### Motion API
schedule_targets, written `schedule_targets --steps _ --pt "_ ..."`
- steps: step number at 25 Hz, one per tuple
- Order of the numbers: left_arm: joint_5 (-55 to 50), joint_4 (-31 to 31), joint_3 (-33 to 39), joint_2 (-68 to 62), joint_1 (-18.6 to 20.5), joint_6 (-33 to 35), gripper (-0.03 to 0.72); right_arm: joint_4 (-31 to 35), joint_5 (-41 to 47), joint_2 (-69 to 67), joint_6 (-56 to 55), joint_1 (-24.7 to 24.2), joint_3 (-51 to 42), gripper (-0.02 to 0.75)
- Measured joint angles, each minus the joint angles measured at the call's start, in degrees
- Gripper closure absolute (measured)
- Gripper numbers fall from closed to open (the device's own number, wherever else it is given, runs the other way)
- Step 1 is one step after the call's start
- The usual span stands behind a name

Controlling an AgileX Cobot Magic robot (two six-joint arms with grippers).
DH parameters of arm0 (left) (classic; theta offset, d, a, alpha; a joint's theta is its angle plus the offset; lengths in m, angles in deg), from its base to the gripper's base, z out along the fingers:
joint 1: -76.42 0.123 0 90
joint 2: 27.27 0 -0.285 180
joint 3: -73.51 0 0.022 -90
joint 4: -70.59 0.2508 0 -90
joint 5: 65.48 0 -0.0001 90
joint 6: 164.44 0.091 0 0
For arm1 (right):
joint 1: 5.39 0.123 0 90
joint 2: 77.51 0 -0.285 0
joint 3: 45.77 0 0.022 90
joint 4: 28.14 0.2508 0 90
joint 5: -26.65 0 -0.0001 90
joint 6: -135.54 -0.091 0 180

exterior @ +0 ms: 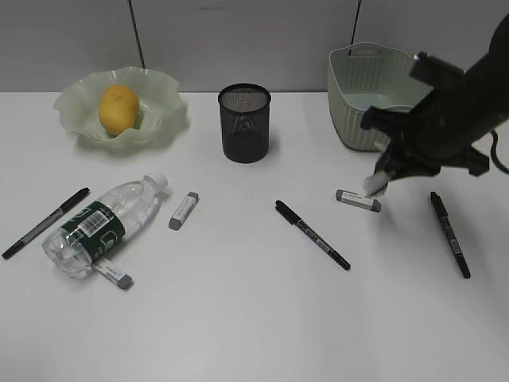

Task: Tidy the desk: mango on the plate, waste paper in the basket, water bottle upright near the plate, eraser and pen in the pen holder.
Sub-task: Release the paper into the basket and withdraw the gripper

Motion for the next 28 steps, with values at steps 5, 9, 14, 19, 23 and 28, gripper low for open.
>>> schedule_targets --steps 5,9,14,19,23,28 --pt "0.0 0.0 0.0 0.0 0.0 0.0 0.198 -5.1 0.22 0.74 -0.3 0.0 10.64 0.626" --pt "0.0 0.0 0.0 0.0 0.0 0.0 0.199 -10.24 0.22 -2.01 -1.79 -0.81 20.94 0.629" --pt "0.0 0.0 0.0 0.0 0.0 0.0 0.199 -13.42 0.29 -8.67 -2.28 -3.12 32.63 0.629" --pt "0.0 0.0 0.0 0.0 0.0 0.0 0.199 -17.79 0.29 -16.85 -2.38 -4.65 40.76 0.627" --pt "0.0 0.0 0.0 0.0 0.0 0.0 0.199 -20.17 0.29 -23.39 -2.4 -4.71 44.5 0.567" --pt "0.0 0.0 0.0 0.0 0.0 0.0 0.2 -20.67 0.03 -28.23 -2.28 -4.71 47.0 0.178"
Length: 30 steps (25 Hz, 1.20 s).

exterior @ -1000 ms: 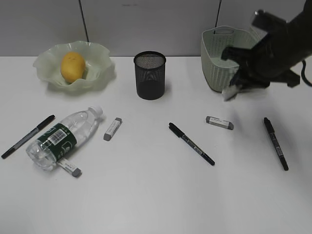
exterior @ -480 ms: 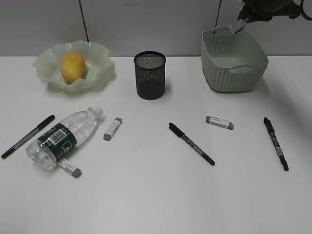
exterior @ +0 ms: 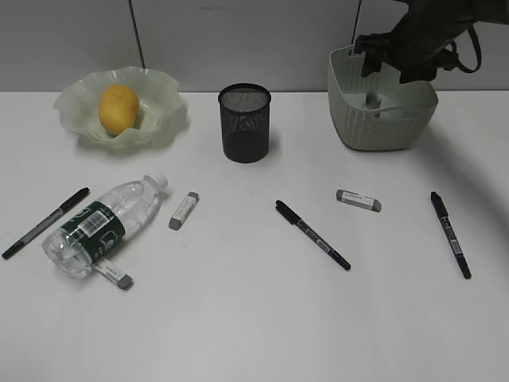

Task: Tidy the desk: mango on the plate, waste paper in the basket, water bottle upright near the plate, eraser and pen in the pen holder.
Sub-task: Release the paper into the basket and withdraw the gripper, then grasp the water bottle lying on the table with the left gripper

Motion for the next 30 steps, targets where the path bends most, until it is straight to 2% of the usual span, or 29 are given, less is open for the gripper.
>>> schedule_targets --steps 2,5,8,14,20,25,30 --pt "0.0 0.0 0.0 0.0 0.0 0.0 0.2 -0.11 -0.18 -0.14 0.76 0.0 0.06 0.127" --pt "0.0 0.0 0.0 0.0 0.0 0.0 0.2 -0.22 0.14 -0.14 2.52 0.0 0.93 0.12" --pt "0.0 0.0 0.0 0.0 0.0 0.0 0.2 -0.28 4.04 -0.14 4.66 0.0 3.48 0.12" --pt "0.0 0.0 0.0 0.0 0.0 0.0 0.204 -0.28 19.88 -0.07 11.77 0.0 11.44 0.144" --pt "0.0 0.0 0.0 0.0 0.0 0.0 0.206 -0.23 32.76 4.49 16.22 0.0 13.0 0.153" --pt "0.0 0.0 0.0 0.0 0.0 0.0 0.207 -0.23 38.86 12.12 16.63 0.07 10.76 0.154" --pt "0.0 0.0 0.0 0.0 0.0 0.0 0.207 -0.29 39.55 22.86 16.74 0.07 1.7 0.154"
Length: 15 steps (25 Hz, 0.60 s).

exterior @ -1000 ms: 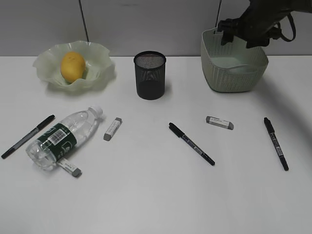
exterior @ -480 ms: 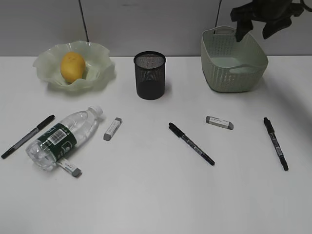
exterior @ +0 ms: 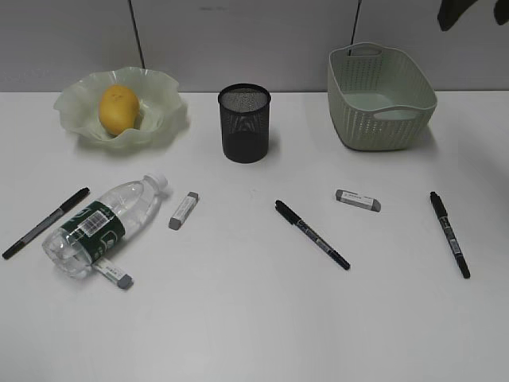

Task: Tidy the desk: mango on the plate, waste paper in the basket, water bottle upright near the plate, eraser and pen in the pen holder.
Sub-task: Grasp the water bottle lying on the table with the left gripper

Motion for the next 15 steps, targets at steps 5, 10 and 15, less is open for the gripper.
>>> schedule_targets --steps 5,10,15 --pt "0.0 0.0 0.0 0.0 0.0 0.0 0.207 1.0 0.06 14.67 0.08 0.0 -14.09 0.154" --pt "0.0 0.0 0.0 0.0 0.0 0.0 0.207 1.88 -3.07 31.22 0.08 0.0 -30.4 0.154" --pt "0.0 0.0 0.0 0.0 0.0 0.0 0.207 1.88 -11.13 47.42 0.08 0.0 -46.3 0.154"
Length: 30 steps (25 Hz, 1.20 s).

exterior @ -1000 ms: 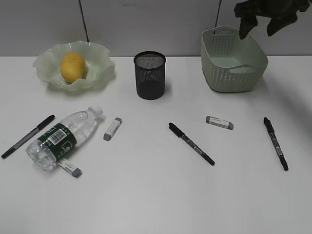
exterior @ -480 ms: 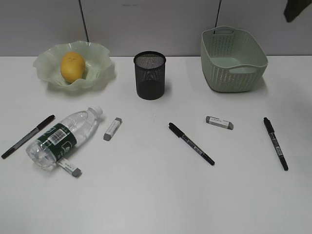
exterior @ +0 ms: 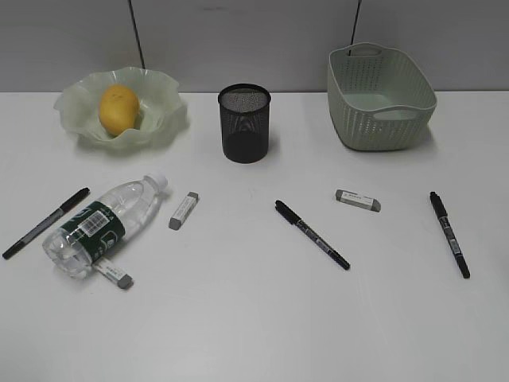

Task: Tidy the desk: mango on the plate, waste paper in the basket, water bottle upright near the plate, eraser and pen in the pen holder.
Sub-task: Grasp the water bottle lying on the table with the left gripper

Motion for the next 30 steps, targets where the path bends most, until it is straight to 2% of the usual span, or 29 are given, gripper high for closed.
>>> schedule_targets --steps 7,14,22,26,30 --pt "0.0 0.0 0.0 0.0 0.0 0.0 0.207 0.0 -4.76 21.24 0.0 0.0 -17.15 0.154" --pt "0.0 0.0 0.0 0.0 0.0 0.0 0.207 0.0 -4.26 41.43 0.06 0.0 -27.54 0.155" --pt "1.37 0.0 -0.73 -0.71 0.0 0.0 0.207 0.37 -2.1 54.12 0.06 0.0 -31.56 0.155" --pt "8.92 0.0 -2.25 -4.7 0.0 0.0 0.207 0.45 -2.1 54.32 0.06 0.0 -31.73 0.155" --pt "14.48 -0.16 -4.37 -14.76 0.0 0.68 0.207 0.45 -2.1 54.32 0.06 0.0 -31.85 0.155"
